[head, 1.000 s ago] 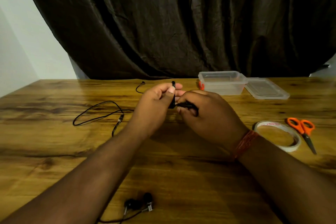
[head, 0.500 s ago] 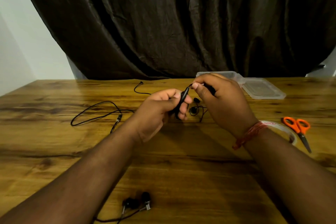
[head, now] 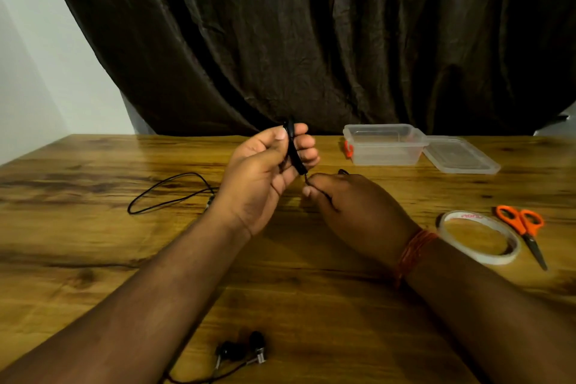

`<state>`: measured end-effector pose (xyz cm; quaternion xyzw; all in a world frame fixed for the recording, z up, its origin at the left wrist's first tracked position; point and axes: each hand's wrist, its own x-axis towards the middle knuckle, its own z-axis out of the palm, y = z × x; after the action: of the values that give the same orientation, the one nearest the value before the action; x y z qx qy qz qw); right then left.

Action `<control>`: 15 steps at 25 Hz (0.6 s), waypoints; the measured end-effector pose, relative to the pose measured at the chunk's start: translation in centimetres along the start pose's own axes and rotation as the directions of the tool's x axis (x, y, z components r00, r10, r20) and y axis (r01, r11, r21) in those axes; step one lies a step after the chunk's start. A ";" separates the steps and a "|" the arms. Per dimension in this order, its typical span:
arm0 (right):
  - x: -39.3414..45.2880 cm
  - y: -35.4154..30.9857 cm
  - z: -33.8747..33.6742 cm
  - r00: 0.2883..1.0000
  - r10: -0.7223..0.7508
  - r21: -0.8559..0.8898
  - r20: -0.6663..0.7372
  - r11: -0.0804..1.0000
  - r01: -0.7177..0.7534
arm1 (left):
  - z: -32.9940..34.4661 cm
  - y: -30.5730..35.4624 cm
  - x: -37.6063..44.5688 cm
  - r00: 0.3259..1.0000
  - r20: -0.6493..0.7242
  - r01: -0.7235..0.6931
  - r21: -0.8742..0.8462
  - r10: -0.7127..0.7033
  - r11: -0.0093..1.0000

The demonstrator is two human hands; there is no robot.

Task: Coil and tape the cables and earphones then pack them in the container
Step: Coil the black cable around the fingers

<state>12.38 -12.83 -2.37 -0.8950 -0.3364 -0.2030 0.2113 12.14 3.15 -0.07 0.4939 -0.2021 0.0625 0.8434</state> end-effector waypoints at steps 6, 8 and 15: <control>-0.2 -0.9 -1.5 0.987 -0.100 -0.115 -0.127 0.990 0.085 | 0.2 -0.6 -0.2 0.998 -0.049 -0.014 0.463 0.041 0.886; -0.1 -0.7 -2.1 0.977 -0.074 -0.111 -0.199 0.992 0.053 | 0.1 -0.8 -0.3 0.999 -0.041 0.003 0.541 0.023 0.841; 0.3 0.7 -3.3 0.957 0.028 0.036 -0.290 0.999 -0.018 | 0.4 -1.0 -0.9 0.974 0.153 0.018 0.687 -0.169 0.726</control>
<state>12.35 -14.88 0.32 -0.8557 -0.2947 -0.3242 0.2754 11.56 2.33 -1.08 0.7818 -0.2255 0.0385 0.5800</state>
